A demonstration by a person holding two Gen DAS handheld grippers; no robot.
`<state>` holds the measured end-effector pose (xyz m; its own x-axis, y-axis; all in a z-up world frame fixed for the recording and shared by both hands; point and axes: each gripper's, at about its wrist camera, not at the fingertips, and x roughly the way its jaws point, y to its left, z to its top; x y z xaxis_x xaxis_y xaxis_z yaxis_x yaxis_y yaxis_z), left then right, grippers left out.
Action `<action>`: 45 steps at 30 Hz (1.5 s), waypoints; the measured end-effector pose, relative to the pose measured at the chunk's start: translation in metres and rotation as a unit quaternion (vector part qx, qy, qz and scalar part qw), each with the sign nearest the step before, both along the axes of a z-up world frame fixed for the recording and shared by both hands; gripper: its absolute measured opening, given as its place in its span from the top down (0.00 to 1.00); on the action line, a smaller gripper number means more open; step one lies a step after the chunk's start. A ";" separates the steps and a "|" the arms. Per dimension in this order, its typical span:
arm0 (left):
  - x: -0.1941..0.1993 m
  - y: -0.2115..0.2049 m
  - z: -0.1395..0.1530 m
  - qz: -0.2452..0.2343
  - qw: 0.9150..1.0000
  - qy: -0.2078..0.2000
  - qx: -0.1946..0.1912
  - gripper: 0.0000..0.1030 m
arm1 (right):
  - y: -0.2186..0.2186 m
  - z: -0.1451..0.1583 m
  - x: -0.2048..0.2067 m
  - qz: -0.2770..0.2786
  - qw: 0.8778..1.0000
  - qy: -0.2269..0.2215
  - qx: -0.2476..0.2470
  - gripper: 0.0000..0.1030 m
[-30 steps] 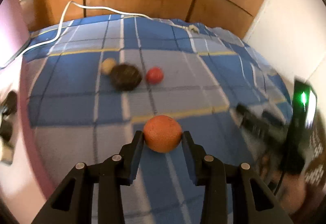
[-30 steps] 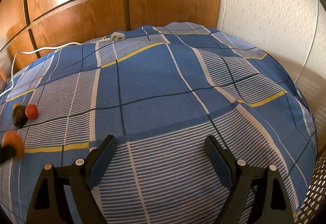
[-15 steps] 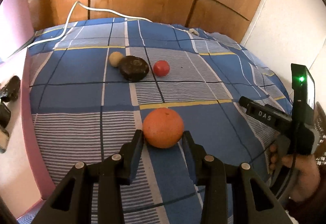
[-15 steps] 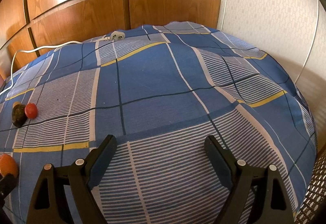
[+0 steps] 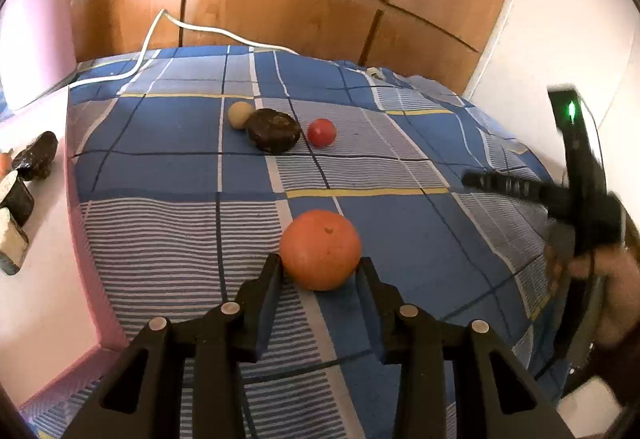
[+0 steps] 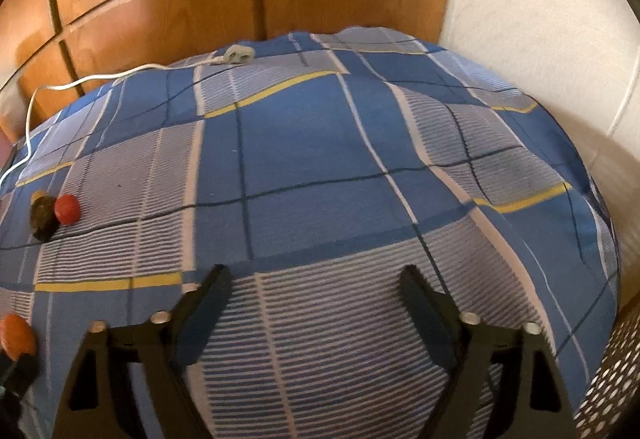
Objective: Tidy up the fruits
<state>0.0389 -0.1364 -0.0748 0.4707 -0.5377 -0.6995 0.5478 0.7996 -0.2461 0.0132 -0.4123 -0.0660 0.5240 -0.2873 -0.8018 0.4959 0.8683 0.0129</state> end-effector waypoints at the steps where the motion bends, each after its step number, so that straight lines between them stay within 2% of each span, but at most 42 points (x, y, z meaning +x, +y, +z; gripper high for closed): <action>1: 0.000 0.000 0.000 0.000 1.000 -0.001 -0.001 0.63 | 0.003 0.005 0.003 0.012 1.000 -0.005 -0.004 0.29; 6: 0.000 0.002 0.000 -0.001 1.000 -0.002 -0.008 0.63 | 0.035 0.031 0.030 0.122 0.992 -0.031 0.009 0.41; 7: 0.000 0.002 0.000 -0.001 1.000 -0.002 -0.008 0.63 | 0.043 0.034 0.038 0.147 0.988 -0.033 0.013 0.46; 10: -0.001 0.001 0.000 -0.002 1.000 -0.004 -0.008 0.63 | 0.069 0.041 0.061 0.217 0.975 -0.029 0.023 0.48; 11: -0.001 0.002 0.000 -0.002 1.000 -0.006 -0.007 0.63 | 0.079 0.041 0.070 0.241 0.970 -0.024 0.016 0.52; 13: -0.002 0.001 0.000 -0.002 1.000 -0.007 -0.005 0.63 | 0.094 0.039 0.085 0.269 0.963 -0.013 0.007 0.58; 18: -0.003 0.001 0.000 -0.003 1.000 -0.007 -0.004 0.63 | 0.115 0.029 0.116 0.307 0.951 0.011 0.016 0.59; 21: -0.003 0.001 0.000 -0.002 1.000 -0.007 -0.003 0.63 | 0.117 0.022 0.126 0.314 0.949 0.022 0.021 0.59; 22: -0.003 0.001 0.000 -0.002 1.000 -0.007 -0.003 0.63 | 0.119 0.018 0.129 0.317 0.948 0.027 0.031 0.67; 23: -0.003 0.001 0.000 -0.002 1.000 -0.006 -0.003 0.63 | 0.120 0.014 0.133 0.319 0.947 0.031 0.037 0.72; 25: -0.002 0.002 0.000 -0.002 1.000 -0.004 -0.005 0.63 | 0.117 0.011 0.133 0.313 0.948 0.037 0.042 0.75; 28: -0.001 0.002 0.000 0.000 1.000 -0.004 -0.005 0.63 | 0.114 0.011 0.124 0.312 0.949 0.034 0.041 0.76; 33: -0.001 0.001 0.000 0.003 1.000 -0.002 -0.003 0.63 | 0.093 0.023 0.087 0.267 0.963 0.009 0.041 0.75; 41: 0.005 0.000 0.008 0.009 1.000 0.018 0.005 0.64 | 0.063 0.013 0.039 0.189 0.980 0.007 0.052 0.75; 45: 0.002 0.007 0.022 0.014 1.000 0.012 -0.009 0.64 | 0.059 0.010 0.037 0.192 0.980 -0.003 0.059 0.75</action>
<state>0.0407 -0.1298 -0.0527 0.4689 -0.5364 -0.7017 0.5183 0.8104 -0.2731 0.0501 -0.3529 -0.0561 0.5798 0.0263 -0.8143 0.1333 0.9830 0.1266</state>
